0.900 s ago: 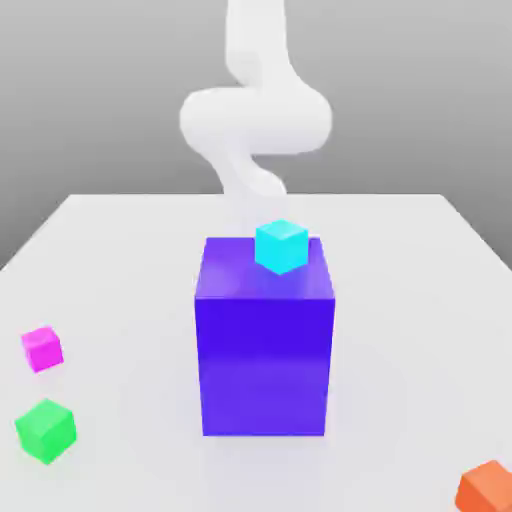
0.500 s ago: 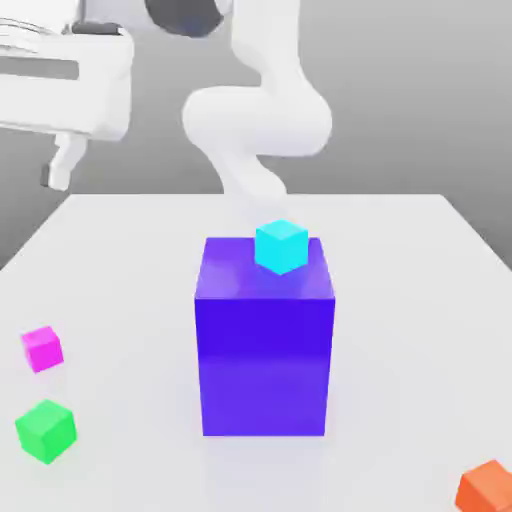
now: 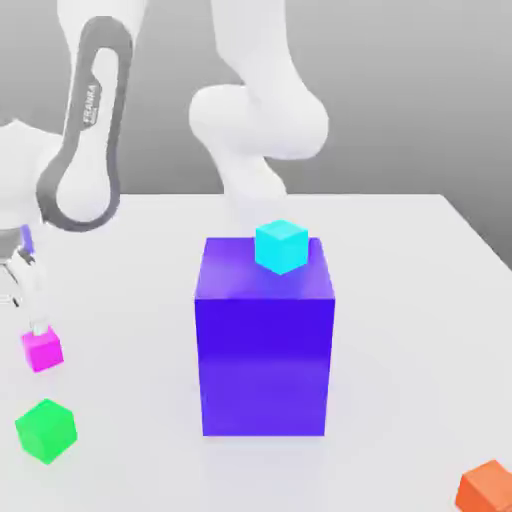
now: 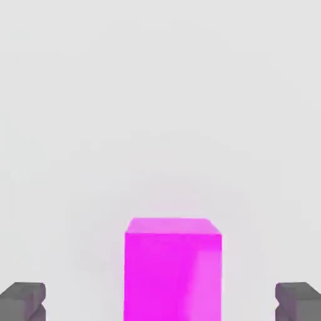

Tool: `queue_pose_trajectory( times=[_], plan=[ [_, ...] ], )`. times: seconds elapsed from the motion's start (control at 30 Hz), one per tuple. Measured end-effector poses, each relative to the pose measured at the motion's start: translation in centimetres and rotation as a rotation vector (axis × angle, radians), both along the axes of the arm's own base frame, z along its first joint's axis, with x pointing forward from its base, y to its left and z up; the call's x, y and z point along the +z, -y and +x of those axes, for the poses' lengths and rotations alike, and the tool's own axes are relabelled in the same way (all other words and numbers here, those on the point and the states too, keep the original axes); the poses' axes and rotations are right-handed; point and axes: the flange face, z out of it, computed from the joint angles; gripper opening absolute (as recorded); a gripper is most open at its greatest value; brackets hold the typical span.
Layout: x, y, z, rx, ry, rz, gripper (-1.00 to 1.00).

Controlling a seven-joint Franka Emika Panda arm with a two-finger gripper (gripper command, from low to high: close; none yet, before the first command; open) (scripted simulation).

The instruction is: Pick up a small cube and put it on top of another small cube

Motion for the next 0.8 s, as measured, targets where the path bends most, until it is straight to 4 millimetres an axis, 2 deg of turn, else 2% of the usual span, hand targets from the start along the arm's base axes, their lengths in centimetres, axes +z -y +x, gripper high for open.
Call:
queue_pose_trajectory(
  times=[0.07, 0.1, 0.33, 0.53, 0.63, 0.8],
  plan=[
    [-2.1, 0.0, -0.1, -0.001, -0.002, 0.001, 0.00],
    [-3.1, -0.1, -0.2, -0.001, -0.002, 0.001, -1.00],
    [-3.4, -0.1, -0.2, -0.002, -0.002, 0.003, -1.00],
    [2.1, -0.2, 0.0, -0.003, -0.001, 0.003, -1.00],
    [3.6, -0.8, 3.1, -0.022, -0.001, 0.003, -1.00],
    [5.6, -2.9, 9.7, -0.060, -0.001, 0.002, -1.00]
  ],
)
